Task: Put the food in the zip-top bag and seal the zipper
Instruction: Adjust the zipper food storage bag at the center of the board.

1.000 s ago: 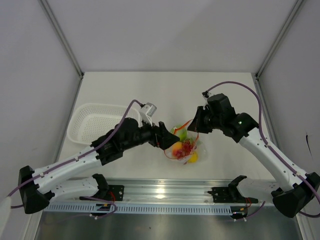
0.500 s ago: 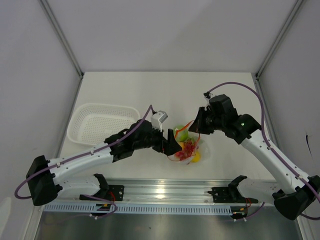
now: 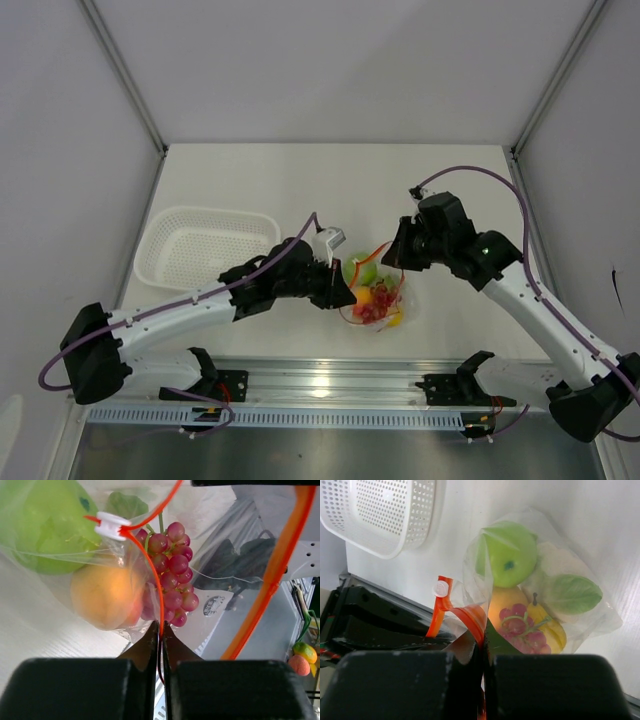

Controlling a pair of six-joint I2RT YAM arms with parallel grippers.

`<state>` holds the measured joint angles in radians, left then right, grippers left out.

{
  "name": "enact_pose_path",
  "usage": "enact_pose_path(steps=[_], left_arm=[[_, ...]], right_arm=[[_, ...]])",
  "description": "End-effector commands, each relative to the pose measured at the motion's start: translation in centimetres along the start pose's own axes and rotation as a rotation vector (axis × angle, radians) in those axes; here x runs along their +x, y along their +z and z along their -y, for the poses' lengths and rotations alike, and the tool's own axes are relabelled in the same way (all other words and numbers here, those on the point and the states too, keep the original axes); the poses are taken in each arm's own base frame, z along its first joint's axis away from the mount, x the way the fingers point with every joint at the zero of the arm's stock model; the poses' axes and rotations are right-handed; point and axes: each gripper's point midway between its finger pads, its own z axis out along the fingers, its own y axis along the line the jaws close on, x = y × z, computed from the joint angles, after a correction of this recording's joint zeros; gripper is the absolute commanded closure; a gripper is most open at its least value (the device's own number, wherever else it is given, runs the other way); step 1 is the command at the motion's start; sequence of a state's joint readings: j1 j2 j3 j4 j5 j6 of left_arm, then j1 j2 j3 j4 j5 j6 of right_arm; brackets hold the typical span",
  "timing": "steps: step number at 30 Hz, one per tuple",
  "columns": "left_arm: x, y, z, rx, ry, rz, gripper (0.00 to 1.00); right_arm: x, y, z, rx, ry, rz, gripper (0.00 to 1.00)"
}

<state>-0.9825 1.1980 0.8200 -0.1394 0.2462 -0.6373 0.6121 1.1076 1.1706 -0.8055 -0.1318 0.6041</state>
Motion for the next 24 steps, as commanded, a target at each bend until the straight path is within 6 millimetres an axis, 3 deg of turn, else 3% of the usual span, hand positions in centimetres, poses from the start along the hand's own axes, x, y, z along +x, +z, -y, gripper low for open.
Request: enact_pose_path(steps=[1, 2, 4, 10, 11, 12, 13, 17, 21, 24], left_arm=[[-2.1, -0.8, 3.0, 0.084, 0.038, 0.030, 0.96], [-2.9, -1.1, 3.6, 0.095, 0.052, 0.044, 0.99], [-3.1, -1.3, 3.7, 0.085, 0.060, 0.038, 0.99], [-6.7, -1.5, 6.7, 0.146, 0.096, 0.029, 0.99], [-6.7, -0.8, 6.4, 0.137, 0.087, 0.009, 0.99], [-8.3, -1.1, 7.7, 0.161, 0.097, 0.035, 0.99], [-8.3, -0.9, 8.1, 0.185, 0.095, 0.016, 0.99], [-9.9, -0.8, 9.2, 0.248, 0.078, 0.015, 0.99], [-9.7, -1.1, 9.1, 0.293, 0.076, -0.002, 0.99], [-7.9, -0.7, 7.5, 0.290, 0.059, -0.047, 0.99]], right_arm=[[-0.5, -0.8, 1.2, 0.059, -0.039, 0.047, 1.00], [-0.5, -0.9, 1.4, 0.070, -0.044, 0.049, 1.00], [-0.4, -1.4, 2.1, 0.096, -0.059, 0.056, 1.00], [0.4, -2.4, 2.5, 0.144, -0.122, 0.063, 1.00], [0.5, -2.6, 2.4, 0.146, -0.129, 0.065, 1.00], [0.7, -2.8, 2.2, 0.141, -0.132, 0.068, 1.00], [1.0, -3.2, 2.1, 0.137, -0.127, 0.071, 1.00], [3.6, -3.8, 0.0, 0.053, -0.174, 0.013, 1.00], [6.2, -3.4, -2.7, -0.035, -0.243, -0.052, 1.00], [6.5, -2.3, -3.8, -0.025, -0.251, -0.029, 1.00]])
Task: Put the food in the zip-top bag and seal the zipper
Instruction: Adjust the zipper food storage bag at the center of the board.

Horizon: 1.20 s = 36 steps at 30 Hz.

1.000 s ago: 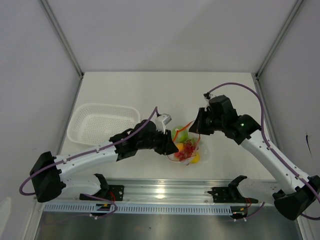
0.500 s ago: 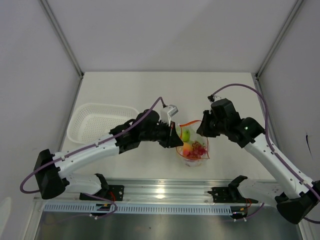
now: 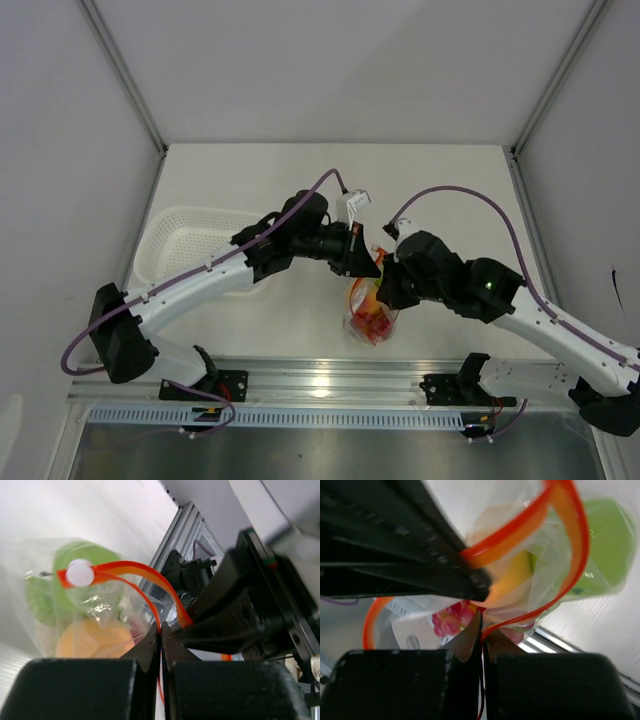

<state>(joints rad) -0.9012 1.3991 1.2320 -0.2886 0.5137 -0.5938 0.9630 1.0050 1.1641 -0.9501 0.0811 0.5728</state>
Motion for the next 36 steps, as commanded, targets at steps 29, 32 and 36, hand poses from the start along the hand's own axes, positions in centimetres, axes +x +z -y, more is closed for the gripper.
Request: enact_pose_path(steps=[29, 32, 36], left_arm=[[2.4, -3.4, -5.3, 0.195, -0.063, -0.077, 0.99], [2.1, -3.3, -4.5, 0.262, -0.028, -0.096, 0.99], [1.8, -2.7, -4.1, 0.335, -0.024, -0.145, 0.99]], right_arm=[[-5.0, 7.2, -6.8, -0.043, -0.053, 0.091, 0.54], [-6.1, 6.1, -6.4, -0.070, -0.049, 0.112, 0.46], [-7.9, 4.2, -5.8, -0.117, -0.050, 0.173, 0.38]])
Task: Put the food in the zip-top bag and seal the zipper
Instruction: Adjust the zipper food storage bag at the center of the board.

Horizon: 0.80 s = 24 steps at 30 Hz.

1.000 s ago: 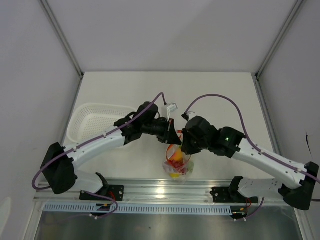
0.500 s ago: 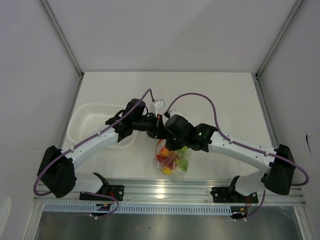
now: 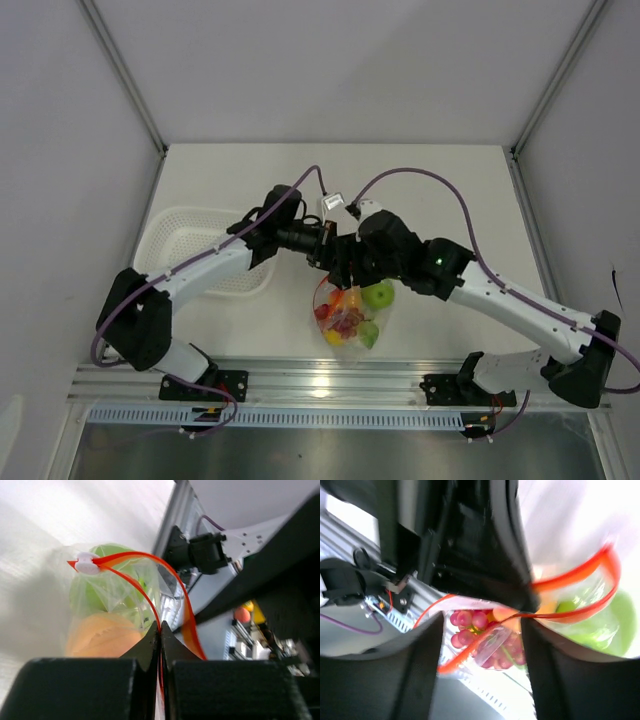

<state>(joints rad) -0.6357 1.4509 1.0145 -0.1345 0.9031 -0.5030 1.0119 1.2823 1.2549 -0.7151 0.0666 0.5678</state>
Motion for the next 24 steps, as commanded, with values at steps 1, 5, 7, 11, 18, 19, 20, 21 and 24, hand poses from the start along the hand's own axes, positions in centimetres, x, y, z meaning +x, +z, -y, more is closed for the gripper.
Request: enact_pose_path(steps=[1, 5, 7, 11, 18, 19, 20, 21, 24], left_arm=[[-0.4, 0.0, 3.8, 0.210, 0.059, -0.082, 0.99], [-0.9, 0.7, 3.9, 0.271, 0.053, -0.124, 0.98], [-1.4, 0.6, 4.6, 0.315, 0.065, -0.142, 0.98], [-1.9, 0.5, 5.3, 0.372, 0.085, -0.163, 0.98], [-2.2, -0.2, 7.1, 0.497, 0.134, -0.201, 0.97], [-2.3, -0.3, 7.2, 0.500, 0.142, -0.198, 0.96], [-2.4, -0.4, 7.5, 0.506, 0.149, -0.200, 0.96], [-2.4, -0.4, 7.4, 0.506, 0.156, -0.198, 0.96], [-2.5, -0.4, 7.5, 0.500, 0.150, -0.200, 0.96]], right_arm=[[-5.4, -3.0, 0.3, -0.035, -0.022, 0.184, 0.33], [-6.9, -5.5, 2.7, -0.015, -0.011, 0.236, 0.32], [-7.2, -6.5, 4.0, 0.002, -0.015, 0.250, 0.32], [-6.7, -7.7, 7.3, 0.080, 0.002, 0.255, 0.32], [-5.0, -8.5, 9.8, 0.084, 0.054, 0.268, 0.38], [-4.8, -8.6, 9.8, 0.082, 0.062, 0.269, 0.38], [-4.3, -8.4, 10.2, 0.087, 0.072, 0.260, 0.39], [-4.0, -8.6, 10.3, 0.087, 0.084, 0.263, 0.40], [-3.0, -8.7, 9.6, 0.032, 0.079, 0.255, 0.41]])
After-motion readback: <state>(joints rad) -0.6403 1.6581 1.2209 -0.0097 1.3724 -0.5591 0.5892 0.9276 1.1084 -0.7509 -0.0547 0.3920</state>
